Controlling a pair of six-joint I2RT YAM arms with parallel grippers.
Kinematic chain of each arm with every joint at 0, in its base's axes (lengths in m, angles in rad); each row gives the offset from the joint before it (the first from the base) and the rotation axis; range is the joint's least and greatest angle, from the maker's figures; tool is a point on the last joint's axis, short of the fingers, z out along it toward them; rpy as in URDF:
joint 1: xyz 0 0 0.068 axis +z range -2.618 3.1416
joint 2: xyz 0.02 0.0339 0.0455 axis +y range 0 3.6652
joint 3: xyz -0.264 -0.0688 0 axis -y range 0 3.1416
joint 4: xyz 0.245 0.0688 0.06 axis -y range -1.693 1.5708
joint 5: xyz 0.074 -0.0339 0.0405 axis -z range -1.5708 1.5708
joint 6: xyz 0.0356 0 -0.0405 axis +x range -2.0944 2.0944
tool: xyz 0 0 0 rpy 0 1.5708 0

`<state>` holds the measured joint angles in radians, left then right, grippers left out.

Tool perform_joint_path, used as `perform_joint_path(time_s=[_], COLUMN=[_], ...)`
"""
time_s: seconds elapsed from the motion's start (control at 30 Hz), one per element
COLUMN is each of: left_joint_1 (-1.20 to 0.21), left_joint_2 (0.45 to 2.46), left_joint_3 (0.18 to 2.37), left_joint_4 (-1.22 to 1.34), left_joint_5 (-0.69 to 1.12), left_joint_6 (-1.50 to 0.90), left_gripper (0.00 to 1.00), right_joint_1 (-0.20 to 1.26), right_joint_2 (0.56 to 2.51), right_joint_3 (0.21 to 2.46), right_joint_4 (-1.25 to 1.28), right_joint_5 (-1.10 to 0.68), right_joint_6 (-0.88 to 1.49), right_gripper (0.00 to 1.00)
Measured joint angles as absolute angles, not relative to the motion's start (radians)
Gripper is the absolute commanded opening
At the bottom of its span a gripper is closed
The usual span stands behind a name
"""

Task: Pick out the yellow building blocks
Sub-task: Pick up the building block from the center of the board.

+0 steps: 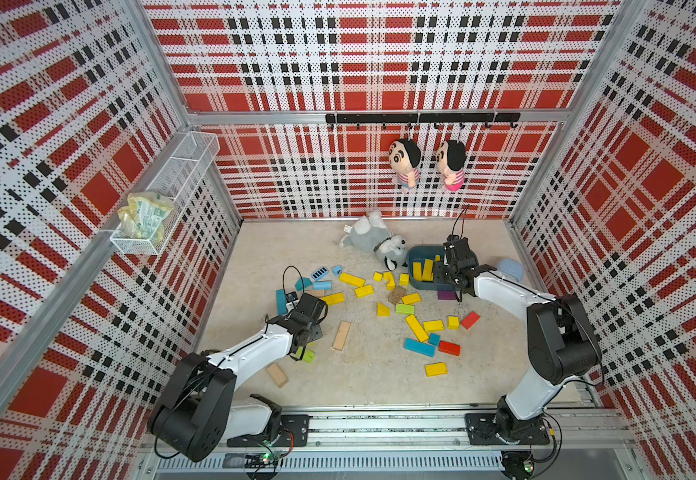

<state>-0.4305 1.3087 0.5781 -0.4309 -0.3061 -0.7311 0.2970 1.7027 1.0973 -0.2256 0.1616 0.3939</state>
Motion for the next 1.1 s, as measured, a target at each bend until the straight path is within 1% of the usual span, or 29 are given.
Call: perform_joint_path(time_s=[0.13,0.27,0.4,0.57,0.63,0.73,0.87,0.97,1.1], left_joint_1=[-0.43,-0.43,-0.43,-0.43,-0.43,-0.432,-0.433,-0.433,-0.442], left_joint_2=[1.317,1.332,1.35,1.349,1.345,1.309,1.196,1.134,1.131], left_joint_3=[0.579,0.579,0.579,0.579,0.579,0.579,0.597,0.616,0.628], left_joint_4=[-0.416,-0.399,-0.397,-0.395,-0.396,-0.403,-0.361,-0.25,-0.065], left_joint_5=[-0.313,-0.295,-0.281,-0.277,-0.277,-0.278,-0.267,-0.233,-0.18], left_joint_6=[-0.72,-0.713,-0.709,-0.705,-0.705,-0.705,-0.7,-0.697,-0.699], left_gripper=[0.4,0.33,0.3,0.16,0.13,0.11,0.09,0.09,0.08], right_joint_1=[0.297,0.297,0.297,0.297,0.297,0.297,0.297,0.304,0.326], right_joint_2=[1.702,1.702,1.701,1.699,1.695,1.685,1.659,1.61,1.534], right_joint_3=[1.097,1.097,1.097,1.097,1.097,1.097,1.093,1.053,0.983], right_joint_4=[-0.226,-0.226,-0.226,-0.226,-0.226,-0.226,-0.218,-0.169,-0.1], right_joint_5=[0.162,0.162,0.162,0.162,0.162,0.162,0.126,0.065,-0.022], right_joint_6=[0.395,0.395,0.395,0.394,0.394,0.391,0.365,0.325,0.28], right_gripper=[0.41,0.41,0.41,0.4,0.4,0.4,0.44,0.47,0.48])
